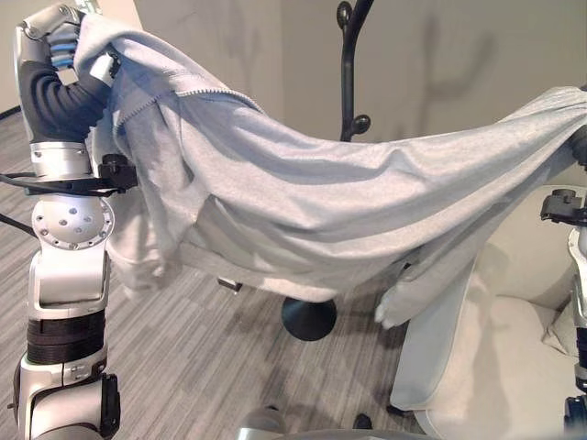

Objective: Hang the clothes on the sofa on the clothes rack.

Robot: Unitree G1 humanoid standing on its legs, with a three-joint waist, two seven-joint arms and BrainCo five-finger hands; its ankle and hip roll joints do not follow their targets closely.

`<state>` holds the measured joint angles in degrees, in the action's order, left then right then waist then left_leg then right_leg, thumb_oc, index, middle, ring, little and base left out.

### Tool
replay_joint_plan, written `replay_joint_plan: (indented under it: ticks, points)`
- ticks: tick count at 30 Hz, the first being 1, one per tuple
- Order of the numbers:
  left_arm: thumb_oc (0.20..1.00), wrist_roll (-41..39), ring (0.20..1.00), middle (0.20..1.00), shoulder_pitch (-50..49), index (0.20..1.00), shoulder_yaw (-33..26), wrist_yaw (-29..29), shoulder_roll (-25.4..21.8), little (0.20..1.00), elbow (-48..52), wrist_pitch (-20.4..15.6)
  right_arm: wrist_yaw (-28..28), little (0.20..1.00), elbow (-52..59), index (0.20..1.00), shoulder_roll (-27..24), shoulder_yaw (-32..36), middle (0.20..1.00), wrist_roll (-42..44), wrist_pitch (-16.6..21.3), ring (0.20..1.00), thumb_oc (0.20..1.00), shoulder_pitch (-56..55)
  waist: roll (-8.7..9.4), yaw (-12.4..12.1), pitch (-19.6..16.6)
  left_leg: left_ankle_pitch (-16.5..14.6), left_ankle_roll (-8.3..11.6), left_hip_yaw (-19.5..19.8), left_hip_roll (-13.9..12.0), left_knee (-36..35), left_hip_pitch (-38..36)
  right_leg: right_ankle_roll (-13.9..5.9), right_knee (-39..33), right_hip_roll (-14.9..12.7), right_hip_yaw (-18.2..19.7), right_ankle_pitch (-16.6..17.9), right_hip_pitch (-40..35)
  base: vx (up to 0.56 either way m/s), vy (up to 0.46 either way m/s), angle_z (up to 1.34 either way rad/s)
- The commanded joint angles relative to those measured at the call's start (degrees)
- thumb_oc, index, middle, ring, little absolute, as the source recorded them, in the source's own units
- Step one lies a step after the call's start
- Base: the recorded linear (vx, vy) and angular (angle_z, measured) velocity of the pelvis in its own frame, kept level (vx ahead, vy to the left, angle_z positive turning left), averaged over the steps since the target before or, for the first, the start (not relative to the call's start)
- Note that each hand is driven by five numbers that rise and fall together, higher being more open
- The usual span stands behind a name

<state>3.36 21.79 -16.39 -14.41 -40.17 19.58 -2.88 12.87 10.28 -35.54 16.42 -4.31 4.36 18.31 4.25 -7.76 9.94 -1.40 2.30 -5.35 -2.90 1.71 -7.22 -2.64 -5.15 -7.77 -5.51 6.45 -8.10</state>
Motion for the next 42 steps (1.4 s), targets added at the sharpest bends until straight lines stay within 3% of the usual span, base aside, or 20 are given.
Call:
replay_joint_plan:
  ticks: [1,4,6,11,15,17,19,23,26,27,29,33,35,42]
  points:
    - [0.2,-1.7,0.2,0.2,-1.6,0.2,-2.6,-0.2,1.2,0.2,3.2,-3.6,0.6,0.2,5.3,0.2,-2.8,3.3,0.2,0.9,2.6,0.2,0.2,1.1,-3.96,-0.4,-5.8,3.1,1.64,0.4,-1.7,-6.7,-0.8,1.59,0.1,-0.9,-2.9,-1.1,-3.5,0.01,0.036,-0.03]
    - [0.2,-2.5,0.2,0.2,-2.7,0.2,-3.9,-0.2,2.6,0.2,5.1,-4.0,0.4,0.2,7.9,0.2,-1.7,4.2,0.2,0.1,2.5,0.2,0.2,0.4,-4.15,-0.3,-5.9,3.0,1.66,0.2,-1.7,-6.7,-0.8,1.53,0.1,-1.0,-3.0,-1.1,-3.3,0.01,0.039,-0.02]
    - [0.2,-4.0,0.2,0.2,-4.4,0.2,-5.7,-0.9,4.4,0.2,6.1,-4.5,-0.4,0.2,14.0,0.2,1.7,5.4,0.2,-0.7,3.2,0.2,0.2,-1.0,-4.49,-0.1,-6.4,3.2,1.65,0.2,-1.7,-6.7,-0.7,1.53,0.1,-1.0,-3.2,-1.1,-2.9,0.01,0.044,-0.05]
    - [0.2,-4.1,0.2,0.2,-3.5,0.2,-6.7,-2.5,4.0,0.2,5.9,-5.0,0.1,0.2,17.8,0.2,0.7,5.1,0.2,-2.2,3.2,0.2,0.2,0.6,-4.75,0.2,-6.9,3.1,1.66,0.2,-1.6,-6.7,-0.6,1.43,0.1,-1.0,-3.2,-1.5,-2.4,0.0,0.025,-0.06]
    - [0.2,-4.6,0.2,0.2,-0.4,0.2,-5.4,-3.9,1.8,0.2,3.5,-5.5,1.6,0.2,16.3,0.2,-2.9,3.5,0.2,-2.0,3.3,0.2,0.2,3.6,-4.7,0.3,-7.1,2.9,1.78,0.1,-1.6,-6.7,-0.6,1.2,0.1,-1.1,-3.3,-1.6,-2.4,0.0,0.0,0.0]
    - [0.2,-5.3,0.2,0.2,4.3,0.2,-3.1,-5.2,-3.0,0.2,-0.9,-5.7,3.3,0.2,10.5,0.2,-9.7,1.1,0.2,-1.1,2.6,0.2,0.2,7.2,-4.39,0.2,-7.4,2.8,1.91,0.0,-1.6,-6.7,-0.8,0.95,0.1,-1.1,-3.4,-1.6,-2.5,0.02,0.006,0.0]
    - [0.2,-6.2,0.2,0.2,11.4,0.2,2.0,-6.2,-8.4,0.2,-7.5,-5.9,4.7,0.2,-1.2,0.2,-18.9,-3.9,0.2,0.1,2.3,0.2,0.2,12.7,-4.15,-0.1,-7.1,2.7,1.93,-0.1,-1.7,-6.7,-1.1,0.83,0.1,-1.1,-3.4,-1.6,-2.6,0.02,-0.002,0.0]
    - [0.2,-7.4,0.2,0.2,22.4,0.2,11.1,-7.0,-15.9,0.2,-17.4,-5.8,4.8,0.2,-18.2,0.2,-29.9,-14.0,0.2,2.4,1.2,0.2,0.2,21.2,-3.7,-0.5,-7.0,2.5,1.99,-0.2,-1.7,-6.7,-1.4,0.78,0.1,-1.0,-3.7,-1.6,-2.8,0.02,-0.006,-0.01]
    - [0.2,-10.0,0.2,0.2,36.0,0.2,23.2,-7.4,-20.1,0.2,-29.8,-6.3,4.7,0.2,-33.8,0.2,-34.5,-27.7,0.2,6.0,1.1,0.2,0.2,34.6,-3.47,-0.7,-6.4,2.3,1.97,-0.4,-1.8,-6.7,-1.8,0.67,0.1,-0.9,-3.7,-1.7,-3.0,0.04,-0.019,-0.03]
    - [0.2,-11.4,0.2,0.2,42.9,0.2,30.2,-7.1,-21.3,0.2,-36.1,-5.9,3.7,0.2,-41.4,0.2,-35.9,-34.8,0.2,7.1,0.4,0.2,0.2,40.2,-3.26,-0.9,-6.3,2.1,1.92,-0.4,-1.7,-6.7,-1.9,0.65,0.1,-0.7,-3.8,-1.8,-3.0,0.04,-0.027,-0.03]
    - [0.2,-13.0,0.2,0.2,51.3,0.2,38.1,-7.1,-22.3,0.2,-44.3,-6.1,3.2,0.2,-48.6,0.2,-35.0,-42.4,0.2,8.8,0.5,0.2,0.2,48.4,-3.64,-0.8,-5.7,2.0,1.86,-0.5,-1.7,-6.7,-2.0,0.64,0.1,-0.6,-3.6,-1.9,-2.9,0.04,-0.016,-0.02]
    - [0.2,-15.2,0.2,0.2,60.2,0.2,48.0,-6.0,-21.9,0.2,-53.9,-5.8,2.0,0.2,-57.3,0.2,-32.6,-49.7,0.2,10.4,0.2,0.2,0.2,55.6,-3.83,-0.7,-5.0,1.8,1.8,-0.5,-1.6,-6.7,-2.2,0.69,0.1,-0.5,-3.4,-2.3,-2.7,0.03,-0.002,-0.01]
    - [0.2,-16.3,0.2,0.2,70.0,0.2,60.1,-4.0,-19.4,0.2,-64.3,-5.2,0.7,0.2,-65.7,0.2,-28.1,-57.2,0.2,12.1,-0.2,0.2,0.2,64.0,-3.77,-0.5,-3.5,1.5,1.85,-0.7,-1.7,-6.7,-2.1,0.6,0.1,-0.1,-3.2,-3.1,-2.2,0.04,0.001,-0.02]
    - [0.2,-17.2,0.2,0.2,76.5,0.2,66.7,-2.3,-15.8,0.2,-72.4,-4.8,-0.4,0.2,-75.6,0.2,-23.6,-65.1,0.2,13.2,-0.9,0.2,0.2,73.4,-3.6,-0.5,-0.3,1.6,2.0,-0.4,-1.7,-6.7,-0.6,0.63,0.1,0.2,-2.7,-3.9,-0.3,0.01,0.001,0.0]
